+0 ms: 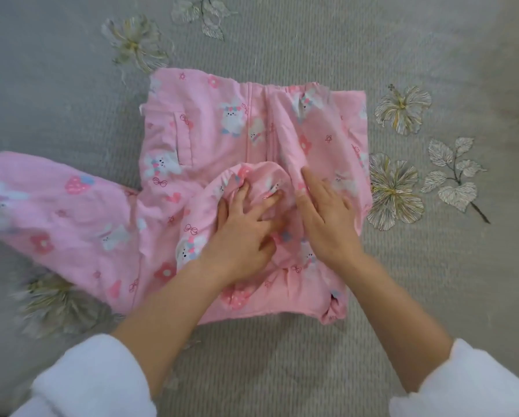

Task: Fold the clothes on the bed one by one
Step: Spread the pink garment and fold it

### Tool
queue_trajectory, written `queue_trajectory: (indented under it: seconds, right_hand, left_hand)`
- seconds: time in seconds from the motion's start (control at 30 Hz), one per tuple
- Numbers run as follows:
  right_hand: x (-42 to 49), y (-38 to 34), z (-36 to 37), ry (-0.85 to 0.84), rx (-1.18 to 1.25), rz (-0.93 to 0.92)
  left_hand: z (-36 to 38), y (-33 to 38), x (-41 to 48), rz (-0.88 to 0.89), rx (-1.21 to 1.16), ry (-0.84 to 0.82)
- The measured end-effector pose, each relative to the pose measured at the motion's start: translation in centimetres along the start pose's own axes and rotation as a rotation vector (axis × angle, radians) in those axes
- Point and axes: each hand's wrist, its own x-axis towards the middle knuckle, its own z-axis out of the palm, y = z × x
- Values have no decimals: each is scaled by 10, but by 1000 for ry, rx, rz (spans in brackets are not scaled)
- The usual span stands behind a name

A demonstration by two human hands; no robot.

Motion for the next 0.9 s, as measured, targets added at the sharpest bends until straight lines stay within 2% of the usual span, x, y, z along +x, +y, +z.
queue_trajectory:
  seconds: [0.07, 0.13, 0.27, 0.33, 0.43, 0.5, 0.57, 0.63, 0.7, 0.77, 0.9]
  right_hand:
    - [-8, -12, 6, -17, -115, 18]
    - [-10, -24, 19, -15, -213, 52]
    - [-6, -38, 49, 9, -303, 112]
    - [-5, -35, 61, 28, -374, 111]
    - [-2, -29, 72, 37, -483, 104]
    - [1, -27, 75, 17, -516, 107]
    - [5, -24, 76, -8, -541, 109]
    - [7, -22, 75, -30, -556, 112]
    - [7, -22, 75, -45, -563, 122]
    - [6, -22, 74, -54, -572, 122]
    - [5, -24, 74, -56, -599, 109]
  left_hand:
    - [-20, -9, -23, 13, -185, 234]
    - [-32, -17, -51, -74, -274, 439]
    - [-33, -36, -88, -290, -199, 628]
    - [-32, -49, -96, -528, -237, 755]
    - [-38, -74, -101, -1037, -381, 924]
    - [-45, -93, -103, -1333, -572, 1038]
    - [-52, -110, -105, -1473, -828, 1169]
    - [-60, -120, -108, -1399, -1103, 1283]
    - [-71, -118, -110, -1321, -1104, 1250]
    - [-83, -111, -110, -1183, -826, 1162]
    - [-96, -77, -89, -672, -373, 1084]
